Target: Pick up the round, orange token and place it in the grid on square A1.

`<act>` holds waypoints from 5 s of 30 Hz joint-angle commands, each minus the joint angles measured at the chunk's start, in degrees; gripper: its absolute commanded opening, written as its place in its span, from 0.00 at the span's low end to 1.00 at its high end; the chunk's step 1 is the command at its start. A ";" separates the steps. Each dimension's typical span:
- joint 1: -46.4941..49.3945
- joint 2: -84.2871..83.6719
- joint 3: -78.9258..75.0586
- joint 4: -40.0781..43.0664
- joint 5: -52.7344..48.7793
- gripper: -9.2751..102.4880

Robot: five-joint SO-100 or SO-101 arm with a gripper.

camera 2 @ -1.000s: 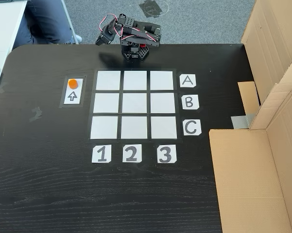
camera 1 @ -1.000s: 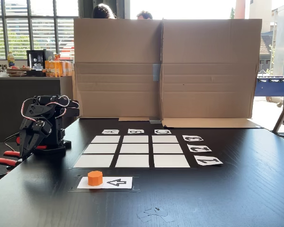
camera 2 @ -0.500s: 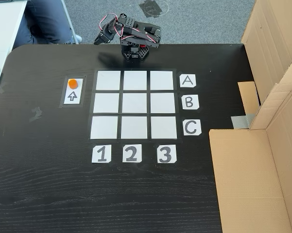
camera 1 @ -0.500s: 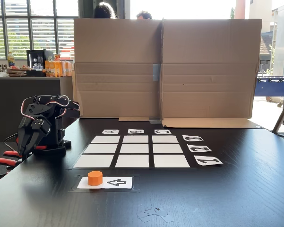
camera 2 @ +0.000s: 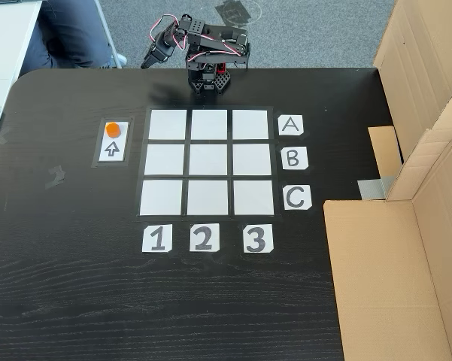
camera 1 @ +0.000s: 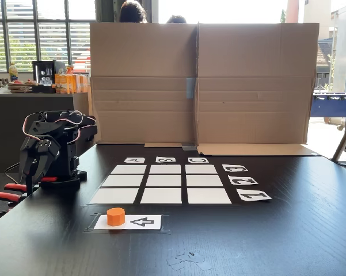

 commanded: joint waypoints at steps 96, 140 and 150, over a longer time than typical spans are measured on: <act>-40.17 -115.84 -107.75 25.58 19.07 0.41; -43.15 -122.17 -113.29 25.49 17.93 0.32; -43.42 -123.13 -114.52 25.31 18.11 0.25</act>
